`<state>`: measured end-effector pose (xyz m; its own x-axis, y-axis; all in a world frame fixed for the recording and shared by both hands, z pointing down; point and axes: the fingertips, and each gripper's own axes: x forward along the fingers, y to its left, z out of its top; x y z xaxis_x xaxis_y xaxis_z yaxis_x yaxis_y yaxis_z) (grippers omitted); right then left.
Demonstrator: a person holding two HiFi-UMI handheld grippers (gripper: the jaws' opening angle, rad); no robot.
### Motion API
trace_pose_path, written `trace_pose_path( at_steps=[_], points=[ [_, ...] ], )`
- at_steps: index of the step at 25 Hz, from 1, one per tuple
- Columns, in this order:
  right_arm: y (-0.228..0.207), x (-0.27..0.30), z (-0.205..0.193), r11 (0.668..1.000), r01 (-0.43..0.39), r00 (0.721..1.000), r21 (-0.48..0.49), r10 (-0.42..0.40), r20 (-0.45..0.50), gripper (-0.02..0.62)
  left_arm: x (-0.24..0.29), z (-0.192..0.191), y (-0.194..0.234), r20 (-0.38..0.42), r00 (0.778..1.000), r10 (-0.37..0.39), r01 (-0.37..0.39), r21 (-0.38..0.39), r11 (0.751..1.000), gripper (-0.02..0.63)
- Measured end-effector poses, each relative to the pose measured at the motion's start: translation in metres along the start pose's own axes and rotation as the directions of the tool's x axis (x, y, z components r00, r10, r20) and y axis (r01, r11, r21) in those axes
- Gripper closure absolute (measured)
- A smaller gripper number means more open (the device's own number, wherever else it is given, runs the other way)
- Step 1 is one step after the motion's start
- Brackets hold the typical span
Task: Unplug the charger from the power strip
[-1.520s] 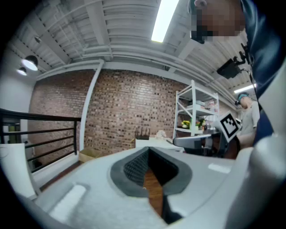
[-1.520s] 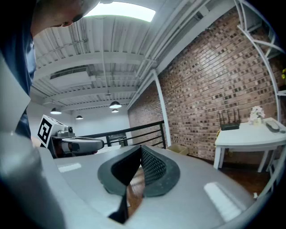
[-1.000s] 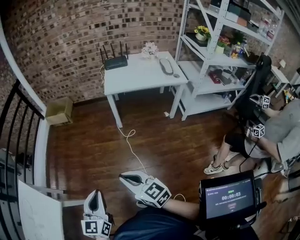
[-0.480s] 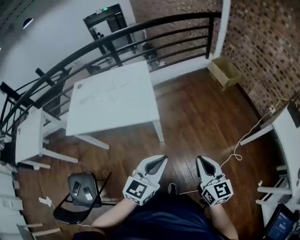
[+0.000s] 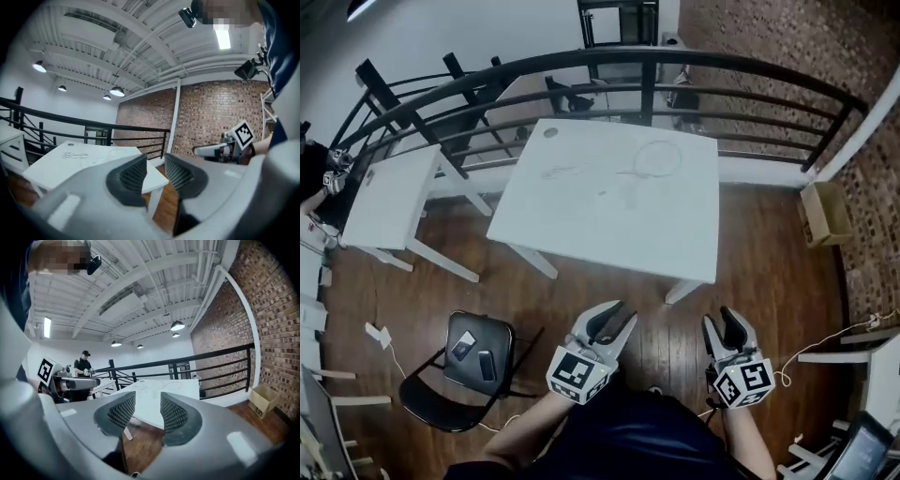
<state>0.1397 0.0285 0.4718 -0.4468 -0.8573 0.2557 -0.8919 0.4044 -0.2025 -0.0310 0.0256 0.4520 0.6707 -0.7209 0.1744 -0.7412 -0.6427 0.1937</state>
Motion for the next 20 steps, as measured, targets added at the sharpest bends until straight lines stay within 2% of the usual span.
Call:
trace_pose_path(
  at_steps=[1,3,4,7,10,13,20],
  points=[
    [0.006,0.016,0.005,1.000,0.002,1.000,-0.010,-0.002,0.001,0.429,0.000,0.003,0.017,0.005,1.000,0.004,-0.004,-0.004,1.000,0.480],
    [0.018,0.045,0.018,0.999,-0.001,1.000,-0.036,0.001,0.013,0.554,0.003,0.012,0.048,0.025,1.000,0.009,-0.009,-0.011,1.000,0.484],
    [0.024,0.060,0.025,0.999,-0.005,1.000,-0.047,0.006,0.017,0.571,0.006,0.016,0.062,0.034,0.999,0.007,-0.007,-0.012,1.000,0.497],
    [0.041,0.100,0.034,0.997,-0.023,1.000,-0.072,0.023,0.003,0.559,0.017,0.024,0.098,0.039,0.999,-0.004,0.005,-0.023,1.000,0.497],
    [0.052,0.131,0.028,0.997,-0.032,0.999,-0.066,0.029,-0.035,0.502,0.024,0.023,0.126,0.035,0.999,-0.006,0.007,-0.040,0.999,0.497],
    [0.049,0.154,0.019,0.999,-0.028,0.997,-0.040,0.025,-0.079,0.480,0.032,0.020,0.143,0.029,1.000,-0.001,0.003,-0.054,0.999,0.497],
    [0.034,0.221,0.000,0.994,-0.100,0.985,0.037,0.104,-0.139,0.451,0.062,0.008,0.175,-0.023,0.999,0.034,-0.035,-0.050,0.998,0.497]
  ],
)
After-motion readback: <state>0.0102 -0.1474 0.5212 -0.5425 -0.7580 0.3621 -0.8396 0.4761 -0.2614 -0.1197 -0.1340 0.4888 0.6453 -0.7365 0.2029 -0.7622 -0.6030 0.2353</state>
